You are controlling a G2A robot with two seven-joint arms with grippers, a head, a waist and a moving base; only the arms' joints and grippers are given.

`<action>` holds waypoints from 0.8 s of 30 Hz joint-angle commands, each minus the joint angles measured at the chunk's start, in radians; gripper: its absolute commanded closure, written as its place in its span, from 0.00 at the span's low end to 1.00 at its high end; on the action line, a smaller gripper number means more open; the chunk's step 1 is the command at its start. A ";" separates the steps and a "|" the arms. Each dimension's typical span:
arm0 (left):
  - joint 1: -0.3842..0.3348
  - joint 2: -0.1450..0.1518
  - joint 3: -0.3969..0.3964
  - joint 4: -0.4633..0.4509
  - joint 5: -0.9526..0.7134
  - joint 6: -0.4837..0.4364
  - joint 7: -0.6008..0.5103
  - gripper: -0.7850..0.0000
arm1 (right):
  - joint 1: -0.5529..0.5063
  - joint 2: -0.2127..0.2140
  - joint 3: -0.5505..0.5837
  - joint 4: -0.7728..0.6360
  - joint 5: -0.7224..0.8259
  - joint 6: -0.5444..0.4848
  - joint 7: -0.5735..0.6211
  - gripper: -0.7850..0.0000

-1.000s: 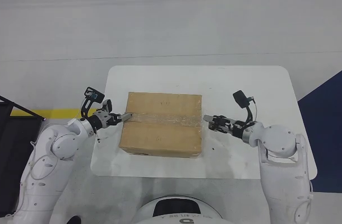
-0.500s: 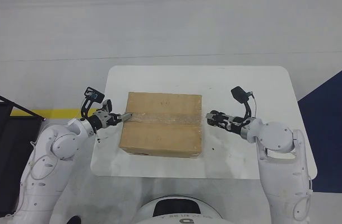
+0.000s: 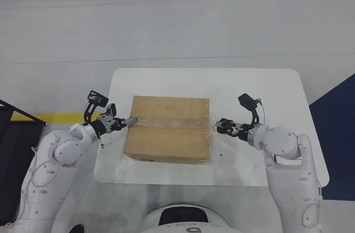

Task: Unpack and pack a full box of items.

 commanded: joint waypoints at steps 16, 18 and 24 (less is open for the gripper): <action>0.000 0.000 0.000 0.000 0.000 0.000 0.000 0.00 | -0.090 0.007 0.048 -0.206 -0.008 0.151 -0.175 0.00; 0.000 0.000 0.000 0.000 0.000 0.000 0.000 0.00 | -0.090 0.007 0.048 -0.206 -0.008 0.151 -0.175 0.00; 0.000 0.000 0.000 0.000 0.000 0.000 0.000 0.00 | -0.090 0.007 0.048 -0.206 -0.008 0.151 -0.175 0.00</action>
